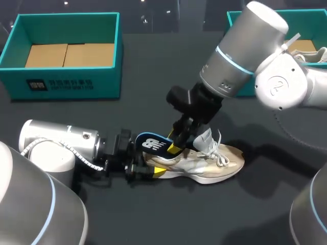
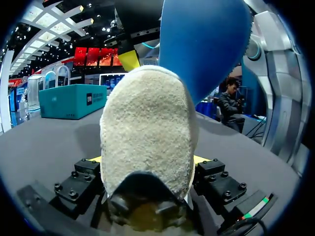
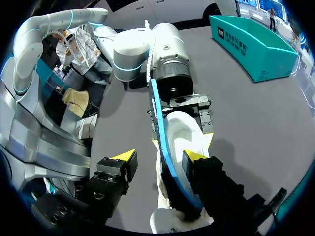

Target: Take the shoe out of the shoebox, open the shoe tongue, remove and reinsert the insole, then place the shoe into the shoebox

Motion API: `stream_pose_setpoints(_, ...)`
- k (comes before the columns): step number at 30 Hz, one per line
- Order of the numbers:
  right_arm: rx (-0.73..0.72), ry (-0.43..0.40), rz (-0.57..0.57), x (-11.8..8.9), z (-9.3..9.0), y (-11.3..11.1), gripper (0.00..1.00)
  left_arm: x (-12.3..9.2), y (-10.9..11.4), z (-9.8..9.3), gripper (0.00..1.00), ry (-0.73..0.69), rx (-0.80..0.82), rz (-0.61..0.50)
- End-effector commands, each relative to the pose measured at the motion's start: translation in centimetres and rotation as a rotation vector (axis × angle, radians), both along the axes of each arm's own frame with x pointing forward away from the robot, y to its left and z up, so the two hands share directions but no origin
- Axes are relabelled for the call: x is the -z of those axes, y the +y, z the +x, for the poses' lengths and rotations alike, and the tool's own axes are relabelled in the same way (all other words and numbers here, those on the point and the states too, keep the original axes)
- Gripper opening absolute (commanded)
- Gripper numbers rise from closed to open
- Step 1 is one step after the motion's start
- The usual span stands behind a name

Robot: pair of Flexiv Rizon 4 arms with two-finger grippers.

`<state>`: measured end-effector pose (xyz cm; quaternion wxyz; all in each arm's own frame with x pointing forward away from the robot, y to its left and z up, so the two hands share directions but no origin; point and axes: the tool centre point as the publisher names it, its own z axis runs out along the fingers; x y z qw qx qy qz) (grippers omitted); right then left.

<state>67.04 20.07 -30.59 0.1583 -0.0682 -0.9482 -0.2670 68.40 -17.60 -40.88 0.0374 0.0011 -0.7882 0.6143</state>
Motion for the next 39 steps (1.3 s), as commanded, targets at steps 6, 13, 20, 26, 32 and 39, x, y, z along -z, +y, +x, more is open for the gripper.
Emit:
stream_pose_setpoints(6,0.009,0.030,0.025,1.8,0.1,0.9,0.49,0.4,0.1,0.0,0.00,0.000,-0.003,0.000)
stream_pose_setpoints(13,0.006,0.039,0.036,2.2,-0.2,1.4,0.43,0.4,0.1,0.0,0.00,0.000,-0.003,0.000)
stream_pose_setpoints(20,-0.010,0.024,0.041,2.1,-0.6,2.1,0.00,0.4,0.1,0.0,0.00,0.000,-0.003,0.000)
stream_pose_setpoints(26,-0.038,-0.016,0.059,0.6,-0.9,2.7,0.00,0.4,0.1,0.0,0.00,0.000,-0.003,0.000)
stream_pose_setpoints(32,-0.101,-0.107,0.083,-2.5,-1.4,3.7,0.00,0.4,0.1,0.0,0.00,0.000,-0.003,0.000)
stream_pose_setpoints(39,-0.101,-0.107,0.083,-2.5,-1.4,3.7,0.00,0.4,0.1,0.0,0.00,0.000,-0.003,0.000)
